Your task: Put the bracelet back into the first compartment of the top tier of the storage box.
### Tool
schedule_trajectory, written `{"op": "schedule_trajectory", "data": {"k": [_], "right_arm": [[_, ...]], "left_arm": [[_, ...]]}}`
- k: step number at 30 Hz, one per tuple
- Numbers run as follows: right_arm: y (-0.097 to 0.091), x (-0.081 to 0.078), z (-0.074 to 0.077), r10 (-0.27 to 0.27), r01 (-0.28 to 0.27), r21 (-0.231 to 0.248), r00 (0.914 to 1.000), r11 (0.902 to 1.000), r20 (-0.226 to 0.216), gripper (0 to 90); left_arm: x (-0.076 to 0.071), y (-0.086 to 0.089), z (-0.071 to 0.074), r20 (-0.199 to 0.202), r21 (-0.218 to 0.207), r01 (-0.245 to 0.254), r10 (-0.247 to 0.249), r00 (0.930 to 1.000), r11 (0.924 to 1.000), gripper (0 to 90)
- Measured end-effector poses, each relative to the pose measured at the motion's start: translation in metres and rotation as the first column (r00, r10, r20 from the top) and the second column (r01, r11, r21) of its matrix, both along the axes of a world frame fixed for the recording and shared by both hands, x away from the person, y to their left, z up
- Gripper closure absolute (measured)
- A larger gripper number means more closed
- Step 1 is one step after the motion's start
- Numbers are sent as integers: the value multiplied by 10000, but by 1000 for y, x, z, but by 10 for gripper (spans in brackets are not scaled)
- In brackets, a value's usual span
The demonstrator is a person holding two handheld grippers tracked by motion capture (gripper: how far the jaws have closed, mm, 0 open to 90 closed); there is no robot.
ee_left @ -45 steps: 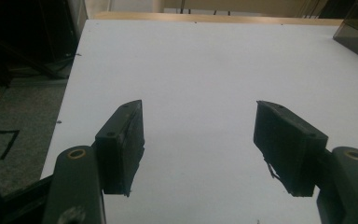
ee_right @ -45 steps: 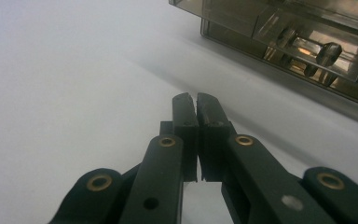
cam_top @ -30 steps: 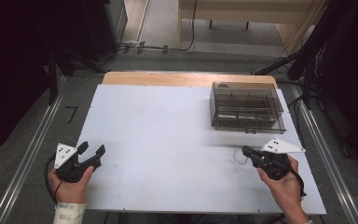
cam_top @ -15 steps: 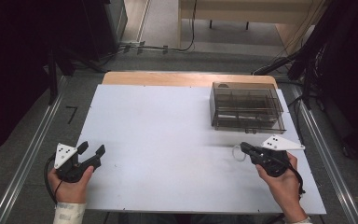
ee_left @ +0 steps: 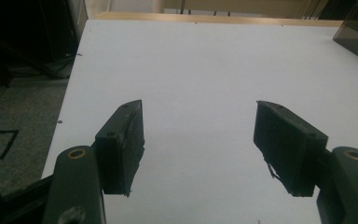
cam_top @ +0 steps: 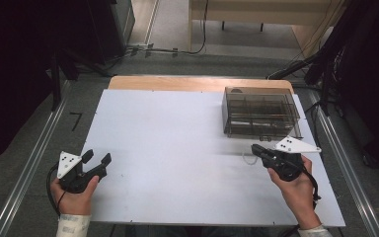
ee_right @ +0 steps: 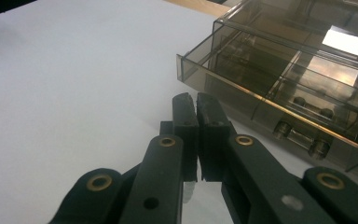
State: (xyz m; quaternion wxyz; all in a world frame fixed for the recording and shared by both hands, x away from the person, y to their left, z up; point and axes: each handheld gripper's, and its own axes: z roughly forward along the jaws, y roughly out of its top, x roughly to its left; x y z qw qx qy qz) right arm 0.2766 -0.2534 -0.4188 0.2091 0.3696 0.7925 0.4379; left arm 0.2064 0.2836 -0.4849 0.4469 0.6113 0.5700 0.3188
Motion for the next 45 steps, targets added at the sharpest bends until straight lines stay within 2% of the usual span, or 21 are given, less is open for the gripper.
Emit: {"op": "schedule_trajectory", "data": {"k": [7,22,32,37,45], "right_arm": [[5,5,8,24,-27,133,9998,9999,189,851],[9,15,14,-22,16,263,9997,9997,232,851],[15,27,32,-81,66,392,9993,9992,372,851],[19,33,38,-105,95,249,9991,9996,409,851],[22,41,40,-174,167,189,9992,9997,355,851]], "left_arm": [[0,0,0,3,2,13,-13,10000,10000,340],[0,0,0,20,-13,8,-8,10000,10000,340],[0,0,0,17,-8,-23,23,10000,10000,340],[0,1,0,22,-41,-35,35,10000,10000,340],[0,1,0,21,-47,-18,18,10000,10000,340]]}}
